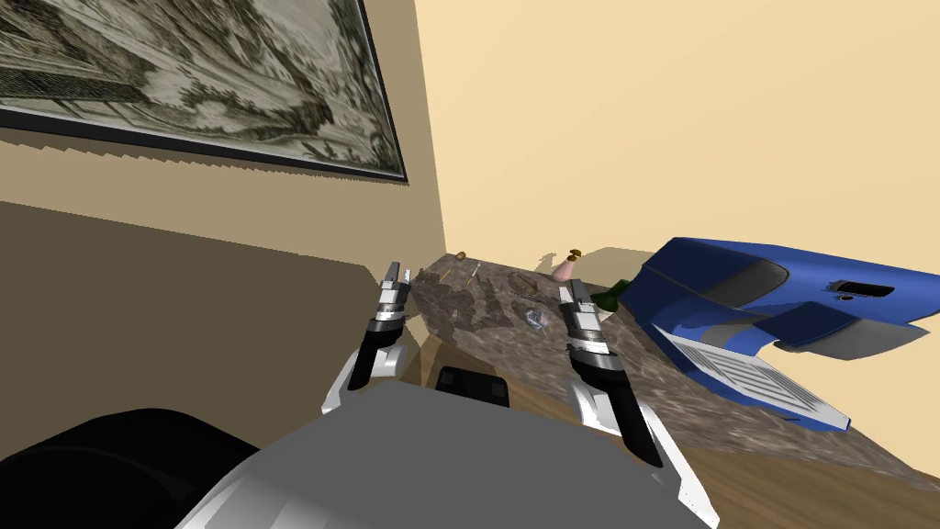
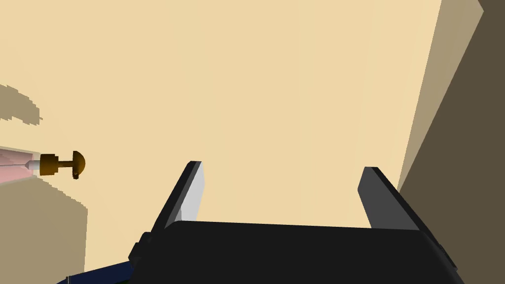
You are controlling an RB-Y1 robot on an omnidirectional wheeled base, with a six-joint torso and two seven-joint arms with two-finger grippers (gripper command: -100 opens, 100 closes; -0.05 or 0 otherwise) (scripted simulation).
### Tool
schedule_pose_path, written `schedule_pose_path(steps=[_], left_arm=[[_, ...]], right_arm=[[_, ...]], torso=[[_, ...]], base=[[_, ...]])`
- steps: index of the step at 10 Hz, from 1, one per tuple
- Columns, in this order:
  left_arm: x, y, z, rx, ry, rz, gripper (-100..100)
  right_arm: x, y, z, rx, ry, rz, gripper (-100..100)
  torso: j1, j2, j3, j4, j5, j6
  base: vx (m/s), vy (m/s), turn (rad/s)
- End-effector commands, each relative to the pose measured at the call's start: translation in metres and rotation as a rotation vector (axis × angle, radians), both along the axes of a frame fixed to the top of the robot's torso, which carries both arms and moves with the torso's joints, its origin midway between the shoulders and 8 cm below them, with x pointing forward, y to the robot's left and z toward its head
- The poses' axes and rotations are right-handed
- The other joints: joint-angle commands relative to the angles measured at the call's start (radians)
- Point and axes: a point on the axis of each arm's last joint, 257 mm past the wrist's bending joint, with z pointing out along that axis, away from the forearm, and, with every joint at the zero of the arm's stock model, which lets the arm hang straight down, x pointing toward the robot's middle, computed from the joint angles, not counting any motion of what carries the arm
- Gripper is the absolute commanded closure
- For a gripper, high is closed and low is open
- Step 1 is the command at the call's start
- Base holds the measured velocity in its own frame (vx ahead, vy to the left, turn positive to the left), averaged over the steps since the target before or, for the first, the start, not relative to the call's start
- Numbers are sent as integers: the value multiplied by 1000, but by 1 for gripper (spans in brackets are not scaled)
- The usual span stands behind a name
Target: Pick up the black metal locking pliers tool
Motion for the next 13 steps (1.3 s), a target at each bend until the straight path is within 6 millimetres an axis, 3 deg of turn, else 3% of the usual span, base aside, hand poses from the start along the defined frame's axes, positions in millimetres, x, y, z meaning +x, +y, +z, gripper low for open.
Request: schedule_pose_path(steps=[1,8,13], left_arm=[[0,0,0,0,0,0,0],[0,0,0,0,0,0,0],[0,0,0,0,0,0,0]], right_arm=[[4,0,-12,-52,43,1,-100],[13,0,-44,-236,145,31,-100],[19,-10,-79,-399,247,38,-100]], torso=[[0,0,0,0,0,0],[0,0,0,0,0,0],[0,0,0,0,0,0]], base=[[5,14,64],[-1,10,35],[0,13,42]])
